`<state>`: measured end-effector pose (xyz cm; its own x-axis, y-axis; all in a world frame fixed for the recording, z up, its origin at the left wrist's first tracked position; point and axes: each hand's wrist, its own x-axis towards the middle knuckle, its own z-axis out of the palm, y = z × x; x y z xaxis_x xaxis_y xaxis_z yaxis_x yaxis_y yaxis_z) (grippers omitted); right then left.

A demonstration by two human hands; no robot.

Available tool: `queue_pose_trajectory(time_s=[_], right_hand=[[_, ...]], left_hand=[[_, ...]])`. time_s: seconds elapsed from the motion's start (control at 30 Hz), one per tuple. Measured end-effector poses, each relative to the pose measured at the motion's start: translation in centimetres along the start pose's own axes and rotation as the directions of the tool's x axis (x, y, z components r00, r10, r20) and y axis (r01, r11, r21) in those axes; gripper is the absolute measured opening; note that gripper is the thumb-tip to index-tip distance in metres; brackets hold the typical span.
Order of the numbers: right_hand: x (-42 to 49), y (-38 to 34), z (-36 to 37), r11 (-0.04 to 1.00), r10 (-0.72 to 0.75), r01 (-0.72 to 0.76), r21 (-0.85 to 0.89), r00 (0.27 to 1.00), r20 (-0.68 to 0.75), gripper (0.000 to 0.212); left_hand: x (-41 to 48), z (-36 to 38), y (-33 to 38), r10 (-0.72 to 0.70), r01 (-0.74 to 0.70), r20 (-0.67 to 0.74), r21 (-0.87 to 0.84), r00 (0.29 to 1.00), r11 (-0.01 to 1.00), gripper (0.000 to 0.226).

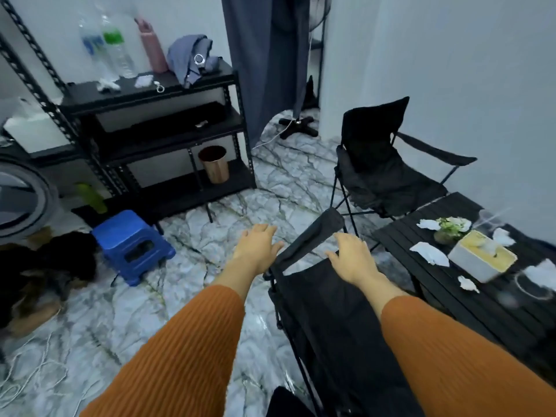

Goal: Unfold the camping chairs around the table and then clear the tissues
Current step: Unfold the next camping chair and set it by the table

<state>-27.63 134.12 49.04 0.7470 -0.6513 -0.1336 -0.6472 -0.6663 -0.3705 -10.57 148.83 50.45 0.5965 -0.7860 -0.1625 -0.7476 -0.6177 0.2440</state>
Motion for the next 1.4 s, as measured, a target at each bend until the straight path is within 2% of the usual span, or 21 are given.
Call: queue_pose_trajectory(time_s=[0.27,0.47,0.63,0.77,0.83,0.93,1.0,1.07,1.13,1.2,1.27,1.4], right_hand=[[1.8,1.3,0.9,0.967,0.243,-0.237,0.090,0.968,-0.066,0.054],[-0.4,1.4,2.3,0.884,0.460,-0.445,0.147,0.882,-0.101,0.055],[-4.7,-1.5,5.0,0.743,0.664,-0.628,0.230,0.736,-0.137,0.054],[-8.8,-4.9,7.5,0.620,0.781,-0.740,0.261,0.611,-0.126,0.059],[-11.1,-6.4,8.7,0.546,0.832,-0.797,0.259,0.553,-0.053,0.068],[-15.6,-7.6,10.2,0.421,0.870,-0.872,0.250,0.466,0.158,0.086],[-18.1,-7.6,11.4,0.411,0.866,-0.894,0.177,0.444,0.230,0.076],[-19.1,-7.1,13.0,0.451,0.881,-0.890,0.064,0.455,0.127,0.057],[-18.9,-6.5,14.4,0.439,0.898,-0.898,-0.031,0.439,-0.025,0.053],[-18.7,-5.7,15.1,0.387,0.911,-0.915,-0.111,0.398,-0.111,0.043],[-19.1,-4.7,15.2,0.350,0.921,-0.928,-0.128,0.366,-0.133,0.031],[-20.1,-2.6,15.1,0.345,0.921,-0.933,-0.098,0.357,-0.154,0.033]], left_hand=[[7.9,1.0,0.4,0.252,-0.254,0.112,0.001,0.961,0.967,0.052],[11.8,2.4,-0.1,0.401,-0.423,0.234,0.047,0.885,0.905,0.056],[13.5,2.4,-2.1,0.541,-0.583,0.309,0.058,0.782,0.810,0.058],[13.8,1.8,-4.8,0.624,-0.694,0.439,-0.004,0.646,0.720,0.063],[14.0,1.5,-6.5,0.633,-0.746,0.523,0.009,0.571,0.665,0.068],[14.6,1.8,-9.3,0.634,-0.799,0.591,0.030,0.499,0.601,0.064],[14.9,2.6,-10.5,0.644,-0.806,0.582,0.033,0.496,0.591,0.058],[14.8,3.7,-10.6,0.684,-0.783,0.495,-0.015,0.535,0.622,0.043],[14.6,4.9,-10.2,0.721,-0.781,0.410,-0.034,0.558,0.624,0.036],[14.7,5.8,-9.9,0.742,-0.790,0.358,-0.018,0.567,0.613,0.041],[15.2,6.4,-9.8,0.760,-0.802,0.320,-0.002,0.566,0.598,0.050],[15.8,7.4,-8.1,0.787,-0.820,0.263,0.026,0.558,0.572,0.054]])
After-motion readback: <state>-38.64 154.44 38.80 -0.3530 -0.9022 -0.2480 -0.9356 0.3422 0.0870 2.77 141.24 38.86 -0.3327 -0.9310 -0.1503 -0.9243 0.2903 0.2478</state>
